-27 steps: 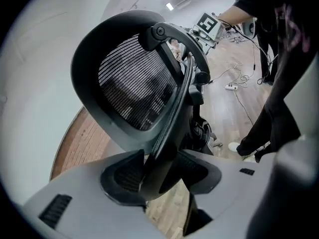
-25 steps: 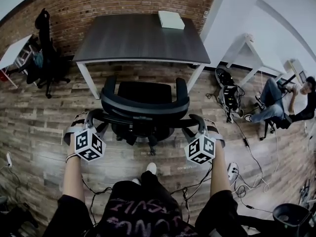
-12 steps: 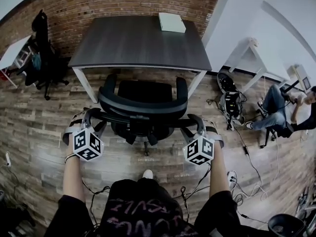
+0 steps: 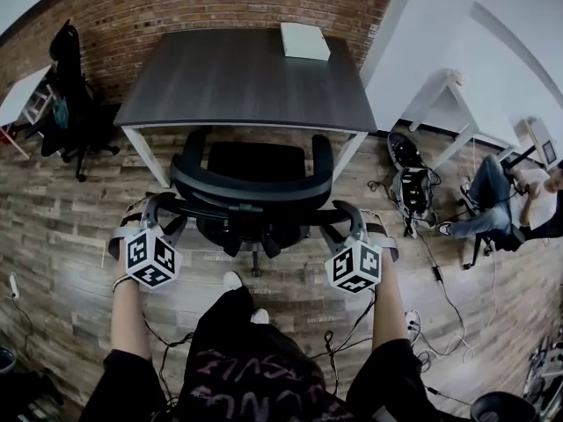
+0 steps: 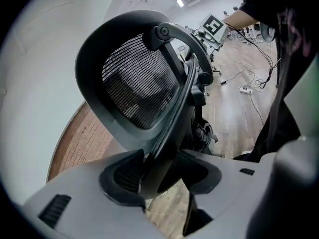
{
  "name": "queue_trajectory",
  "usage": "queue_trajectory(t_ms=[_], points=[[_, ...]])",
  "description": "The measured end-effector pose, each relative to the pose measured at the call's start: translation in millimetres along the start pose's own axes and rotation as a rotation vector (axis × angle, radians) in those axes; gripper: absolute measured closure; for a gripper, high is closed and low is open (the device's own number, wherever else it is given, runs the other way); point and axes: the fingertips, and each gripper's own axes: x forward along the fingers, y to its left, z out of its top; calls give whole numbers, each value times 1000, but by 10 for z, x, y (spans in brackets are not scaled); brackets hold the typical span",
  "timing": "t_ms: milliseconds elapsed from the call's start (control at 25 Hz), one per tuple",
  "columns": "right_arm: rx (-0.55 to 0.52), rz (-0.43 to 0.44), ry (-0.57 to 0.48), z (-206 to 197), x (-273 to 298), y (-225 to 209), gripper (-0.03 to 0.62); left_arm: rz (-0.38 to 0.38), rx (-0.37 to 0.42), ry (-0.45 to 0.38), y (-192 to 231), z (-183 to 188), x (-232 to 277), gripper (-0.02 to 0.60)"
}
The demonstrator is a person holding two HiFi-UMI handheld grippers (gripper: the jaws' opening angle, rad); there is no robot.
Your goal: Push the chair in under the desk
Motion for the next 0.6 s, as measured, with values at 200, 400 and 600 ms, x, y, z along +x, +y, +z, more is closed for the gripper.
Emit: queue_trajectory(t_ms=[200, 400, 600], points=[[-4, -7, -15, -33, 141, -64, 353, 10, -5, -3, 41, -6, 124, 362], [-14, -14, -25, -59, 346, -74, 353, 24, -1, 5, 82, -77, 305, 359], [-18, -2, -38, 88, 754, -556, 353, 25, -15, 23, 614, -24, 630, 354]])
